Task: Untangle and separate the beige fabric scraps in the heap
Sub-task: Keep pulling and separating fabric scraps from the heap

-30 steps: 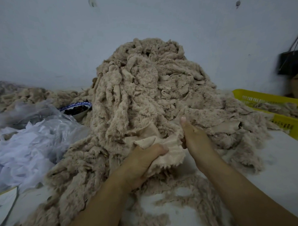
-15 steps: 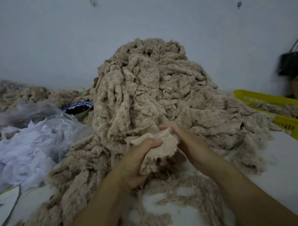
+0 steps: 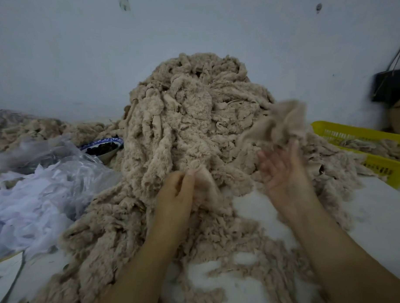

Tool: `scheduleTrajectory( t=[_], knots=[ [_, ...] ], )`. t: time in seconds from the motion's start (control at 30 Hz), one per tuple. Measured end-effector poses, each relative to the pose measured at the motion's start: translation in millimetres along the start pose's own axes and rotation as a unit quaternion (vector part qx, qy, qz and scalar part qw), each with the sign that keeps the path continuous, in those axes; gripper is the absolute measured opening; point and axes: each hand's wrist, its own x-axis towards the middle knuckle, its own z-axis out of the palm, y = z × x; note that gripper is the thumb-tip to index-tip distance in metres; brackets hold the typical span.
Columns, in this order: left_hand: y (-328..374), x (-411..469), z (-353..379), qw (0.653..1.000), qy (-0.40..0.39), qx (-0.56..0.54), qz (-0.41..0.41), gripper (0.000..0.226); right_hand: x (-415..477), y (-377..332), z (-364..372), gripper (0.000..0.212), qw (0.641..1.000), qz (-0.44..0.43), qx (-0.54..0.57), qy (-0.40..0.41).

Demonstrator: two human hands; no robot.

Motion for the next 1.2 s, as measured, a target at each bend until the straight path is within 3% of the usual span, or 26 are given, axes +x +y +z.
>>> scheduleTrajectory(
  t=[0.07,0.13,0.17,0.2,0.27,0.33,0.4,0.47,0.53,0.63,0.67,0.77,0.8,0.87,0.97,1.1,1.2],
  knots=[
    [-5,5,-4,0.997,0.011,0.073,0.018,0.02,0,7,-8,0.054,0.995,0.077,-0.041,0.051],
    [-10,8,-5,0.987,-0.032,0.154,-0.016,0.032,-1,21,-13,0.047,0.982,0.133,-0.128,0.049],
    [-11,9,-4,0.978,-0.049,0.201,-0.022,0.021,-3,27,-13,0.041,0.974,0.143,-0.17,0.037],
    [-11,9,-4,0.97,-0.057,0.237,-0.016,0.009,-4,30,-11,0.034,0.966,0.142,-0.216,0.024],
    [-9,6,-3,0.965,-0.043,0.258,0.03,0.028,-9,33,-5,0.022,0.944,0.115,-0.308,-0.023],
    [-4,2,-1,0.97,-0.052,0.218,0.1,0.033,-15,37,-1,0.018,0.919,0.078,-0.371,-0.108],
    [2,-5,6,0.964,-0.109,0.182,0.16,0.029,-23,40,5,0.035,0.881,0.074,-0.421,-0.203],
    [3,-10,11,0.962,-0.156,0.157,0.163,0.022,-28,40,9,0.051,0.833,0.074,-0.487,-0.251],
    [-2,-8,12,0.964,-0.147,0.168,0.145,0.019,-28,39,10,0.043,0.797,0.03,-0.55,-0.248],
    [-8,-2,10,0.96,-0.113,0.232,0.105,0.025,-24,37,8,0.036,0.772,-0.013,-0.609,-0.182],
    [-9,2,8,0.959,-0.11,0.245,0.089,0.029,-24,36,8,0.038,0.788,-0.015,-0.588,-0.181],
    [-11,13,-6,0.959,-0.075,0.27,0.038,0.034,-29,28,12,0.043,0.884,0.017,-0.435,-0.168],
    [-12,17,-11,0.958,-0.052,0.28,0.028,0.034,-28,26,14,0.049,0.91,0.024,-0.391,-0.138],
    [-16,23,-18,0.957,-0.007,0.289,0.012,0.034,-25,23,15,0.039,0.941,0.022,-0.328,-0.082],
    [-19,26,-21,0.968,0.033,0.248,-0.018,0.04,-21,24,16,0.025,0.963,0.038,-0.266,-0.012],
    [-16,22,-20,0.993,0.068,0.098,-0.003,0.049,-17,23,9,0.053,0.961,0.005,-0.274,0.044],
    [-11,18,-15,0.998,0.01,0.064,0.021,0.051,-13,22,6,0.047,0.955,0.005,-0.293,0.055]
  ],
)
